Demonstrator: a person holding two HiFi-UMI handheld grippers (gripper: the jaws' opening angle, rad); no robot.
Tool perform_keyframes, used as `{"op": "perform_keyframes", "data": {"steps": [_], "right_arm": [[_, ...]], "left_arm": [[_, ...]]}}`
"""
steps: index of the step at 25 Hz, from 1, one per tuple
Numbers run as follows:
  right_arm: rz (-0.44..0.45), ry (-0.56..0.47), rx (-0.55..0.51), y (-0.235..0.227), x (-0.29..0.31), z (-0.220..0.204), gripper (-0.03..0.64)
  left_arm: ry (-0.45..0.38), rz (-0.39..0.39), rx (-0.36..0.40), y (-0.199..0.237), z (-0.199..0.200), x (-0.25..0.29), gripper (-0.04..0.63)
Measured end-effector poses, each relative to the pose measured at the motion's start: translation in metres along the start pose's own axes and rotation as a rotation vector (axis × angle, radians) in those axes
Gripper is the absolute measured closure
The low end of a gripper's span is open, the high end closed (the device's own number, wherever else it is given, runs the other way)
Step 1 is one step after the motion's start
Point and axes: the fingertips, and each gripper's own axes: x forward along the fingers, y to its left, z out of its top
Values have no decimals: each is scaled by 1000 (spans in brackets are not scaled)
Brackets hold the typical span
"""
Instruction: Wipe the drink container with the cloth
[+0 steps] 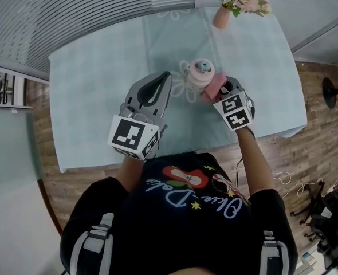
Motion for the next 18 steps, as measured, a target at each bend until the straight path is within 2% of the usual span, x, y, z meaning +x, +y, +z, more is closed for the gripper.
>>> {"op": "perform_keyframes", "data": {"steps": [12, 15, 18], "right_arm": [[24, 90, -126, 3, 20, -19, 604], [35, 100, -159, 4, 24, -20, 604], [62, 88, -147, 4, 26, -24, 604]], "left_arm": [[4, -42, -40, 4, -11, 20, 592], [4, -37, -43, 3, -11, 24, 592], [12, -4, -38, 3, -12, 24, 592]]}}
